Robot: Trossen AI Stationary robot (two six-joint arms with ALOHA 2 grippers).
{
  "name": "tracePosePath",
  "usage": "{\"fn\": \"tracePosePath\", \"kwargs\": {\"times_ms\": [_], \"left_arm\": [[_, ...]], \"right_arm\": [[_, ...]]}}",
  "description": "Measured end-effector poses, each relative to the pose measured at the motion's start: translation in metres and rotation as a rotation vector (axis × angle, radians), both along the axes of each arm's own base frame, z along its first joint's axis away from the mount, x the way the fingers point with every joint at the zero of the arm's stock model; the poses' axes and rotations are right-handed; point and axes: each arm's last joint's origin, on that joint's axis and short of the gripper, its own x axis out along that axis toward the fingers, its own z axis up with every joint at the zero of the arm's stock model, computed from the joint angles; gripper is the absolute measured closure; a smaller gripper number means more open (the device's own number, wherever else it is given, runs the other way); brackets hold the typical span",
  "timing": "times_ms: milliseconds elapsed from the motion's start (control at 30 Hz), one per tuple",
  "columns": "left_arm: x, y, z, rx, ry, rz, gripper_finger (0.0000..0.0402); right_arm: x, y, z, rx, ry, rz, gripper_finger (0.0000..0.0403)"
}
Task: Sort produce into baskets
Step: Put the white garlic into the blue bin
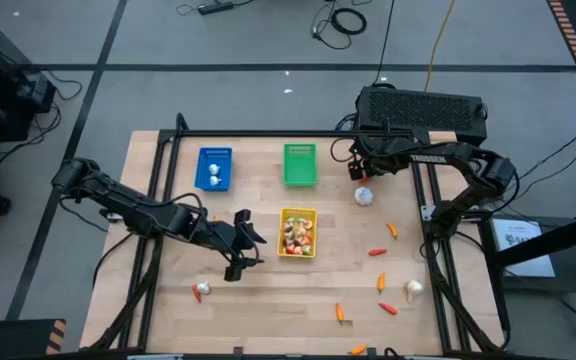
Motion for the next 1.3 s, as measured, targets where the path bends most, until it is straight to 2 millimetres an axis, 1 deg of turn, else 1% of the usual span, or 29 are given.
{"fn": "tracePosePath", "kwargs": {"times_ms": [267,400,533,633,833,967,1067,1167,1300], "left_arm": [[0.0,0.0,0.0,0.0,0.0,0.0,0.0148],[0.0,0.0,0.0,0.0,0.0,0.0,0.0148],[0.0,0.001,0.0,0.001,0.0,0.003,0.0148],[0.0,0.001,0.0,0.001,0.0,0.003,0.0148],[0.0,0.001,0.0,0.001,0.0,0.003,0.0148],[0.0,0.001,0.0,0.001,0.0,0.003,0.0148],[0.0,0.001,0.0,0.0,0.002,0.003,0.0148],[-0.001,-0.001,-0.001,-0.009,0.009,0.007,0.0148],[-0.001,0.0,-0.001,-0.01,0.013,0.009,0.0148]], "right_arm": [[0.002,-0.001,0.001,-0.013,-0.02,0.01,0.0386],[0.007,-0.005,0.008,-0.02,-0.03,0.023,0.0388],[0.013,-0.009,0.021,-0.033,-0.044,0.03,0.0364],[0.015,-0.012,0.027,-0.039,-0.045,0.041,0.033],[0.013,-0.012,0.025,-0.063,0.012,0.008,0.0251],[0.016,-0.015,0.017,-0.069,0.016,-0.012,0.0214],[0.017,-0.019,0.005,-0.033,0.042,-0.021,0.0203],[0.016,-0.022,-0.005,-0.008,0.075,-0.015,0.0203],[0.017,-0.023,-0.005,-0.034,0.089,-0.002,0.0214]]}}
